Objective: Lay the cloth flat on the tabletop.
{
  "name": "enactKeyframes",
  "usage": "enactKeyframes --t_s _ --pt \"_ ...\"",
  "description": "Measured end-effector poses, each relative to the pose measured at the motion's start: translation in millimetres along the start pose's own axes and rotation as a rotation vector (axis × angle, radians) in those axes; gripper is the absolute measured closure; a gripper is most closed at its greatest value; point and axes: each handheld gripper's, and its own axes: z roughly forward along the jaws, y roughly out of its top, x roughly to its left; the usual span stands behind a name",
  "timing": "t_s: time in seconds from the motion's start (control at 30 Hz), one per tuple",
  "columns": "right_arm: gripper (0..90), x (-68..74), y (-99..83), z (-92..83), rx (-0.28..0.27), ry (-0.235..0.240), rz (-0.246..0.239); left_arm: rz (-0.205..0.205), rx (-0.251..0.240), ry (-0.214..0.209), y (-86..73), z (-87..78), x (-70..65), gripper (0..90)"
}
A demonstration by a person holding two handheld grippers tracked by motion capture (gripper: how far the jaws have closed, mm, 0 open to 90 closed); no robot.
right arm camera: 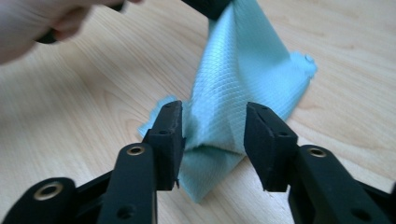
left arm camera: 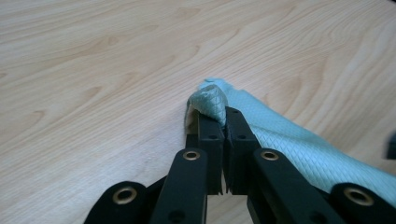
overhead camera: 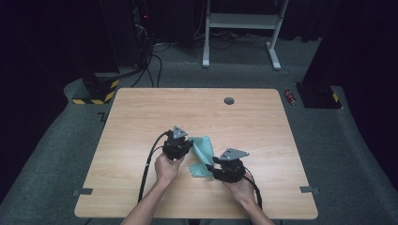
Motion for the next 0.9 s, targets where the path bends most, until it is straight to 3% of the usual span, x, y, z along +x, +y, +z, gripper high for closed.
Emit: enactKeyframes --t_s 0.1,0.23,0.37,0.43,0.53,0.57,0.7,0.9 --pt "53.5 3.5 0.7 -7.0 -0.023 -0.011 -0.004 -0.029 -0.009 0.024 1.3 2.5 7.1 87.5" --pt "52.3 8.8 -6.8 -1.1 0.032 0.003 -0.024 -0.114 -0.02 0.048 1.8 11.7 15.2 87.5" --pt "52.9 16.1 -12.5 13.3 0.103 0.0 -0.039 -0.111 -0.013 0.06 0.5 19.9 12.5 87.4" --pt "61.0 19.6 -13.1 20.8 0.126 -0.022 -0.064 -0.109 -0.009 0.067 0.1 19.7 13.8 87.3" --pt "82.2 18.9 -13.4 29.4 0.156 -0.021 -0.082 -0.098 -0.021 0.068 1.0 14.7 15.1 87.0" --pt "87.4 19.0 -13.1 30.6 0.155 -0.02 -0.094 -0.099 -0.028 0.067 1.3 12.6 15.3 86.8" --pt "89.7 18.8 -5.9 25.2 0.121 -0.017 -0.111 -0.113 -0.044 0.079 2.0 7.0 20.6 86.2" --pt "89.6 0.6 15.8 2.5 0.032 -0.026 -0.048 -0.122 -0.034 0.117 0.4 7.2 28.9 84.7"
